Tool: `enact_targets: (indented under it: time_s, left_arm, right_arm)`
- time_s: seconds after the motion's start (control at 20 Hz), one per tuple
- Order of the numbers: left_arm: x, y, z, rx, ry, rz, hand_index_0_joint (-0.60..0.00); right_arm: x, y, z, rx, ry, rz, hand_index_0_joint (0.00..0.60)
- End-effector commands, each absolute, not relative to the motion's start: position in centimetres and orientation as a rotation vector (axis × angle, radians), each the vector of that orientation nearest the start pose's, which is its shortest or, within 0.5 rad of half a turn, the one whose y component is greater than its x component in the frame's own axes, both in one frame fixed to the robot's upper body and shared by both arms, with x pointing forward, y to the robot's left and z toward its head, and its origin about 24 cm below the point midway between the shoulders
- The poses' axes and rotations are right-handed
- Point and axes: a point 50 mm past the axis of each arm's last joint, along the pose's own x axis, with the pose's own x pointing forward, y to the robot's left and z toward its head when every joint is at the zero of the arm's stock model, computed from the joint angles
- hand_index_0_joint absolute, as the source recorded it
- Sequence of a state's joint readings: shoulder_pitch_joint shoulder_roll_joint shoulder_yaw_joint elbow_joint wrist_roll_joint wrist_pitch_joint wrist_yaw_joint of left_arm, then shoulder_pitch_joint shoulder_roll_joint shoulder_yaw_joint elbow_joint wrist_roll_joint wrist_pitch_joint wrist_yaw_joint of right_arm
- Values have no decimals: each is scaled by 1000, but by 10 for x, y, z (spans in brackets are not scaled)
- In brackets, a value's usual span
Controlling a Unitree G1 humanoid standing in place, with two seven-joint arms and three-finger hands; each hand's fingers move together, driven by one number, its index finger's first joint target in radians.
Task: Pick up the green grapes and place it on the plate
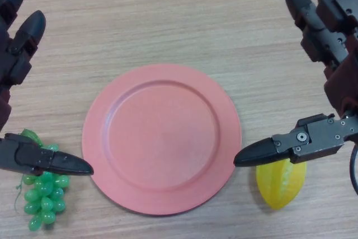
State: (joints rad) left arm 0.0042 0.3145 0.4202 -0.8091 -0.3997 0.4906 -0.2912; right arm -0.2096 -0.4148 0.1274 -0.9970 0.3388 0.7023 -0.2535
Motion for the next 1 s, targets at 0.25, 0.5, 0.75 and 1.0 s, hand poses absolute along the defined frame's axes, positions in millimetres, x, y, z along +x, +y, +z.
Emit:
enact_targets:
  time_s: [0.25, 0.5, 0.75, 1.0]
  left_arm:
    - [181, 221, 230, 226, -598, -136, 0]
    - [179, 223, 228, 237, -601, -131, 0]
    - [180, 253, 200, 373, -568, -6, 0]
    - [180, 286, 160, 507, -412, 95, 0]
  right_arm:
    - [189, -132, 245, -170, -612, 171, 0]
    - [189, -133, 245, -170, -605, 170, 0]
    - [190, -131, 244, -173, -598, 178, 0]
    - [192, -126, 244, -171, -579, 194, 0]
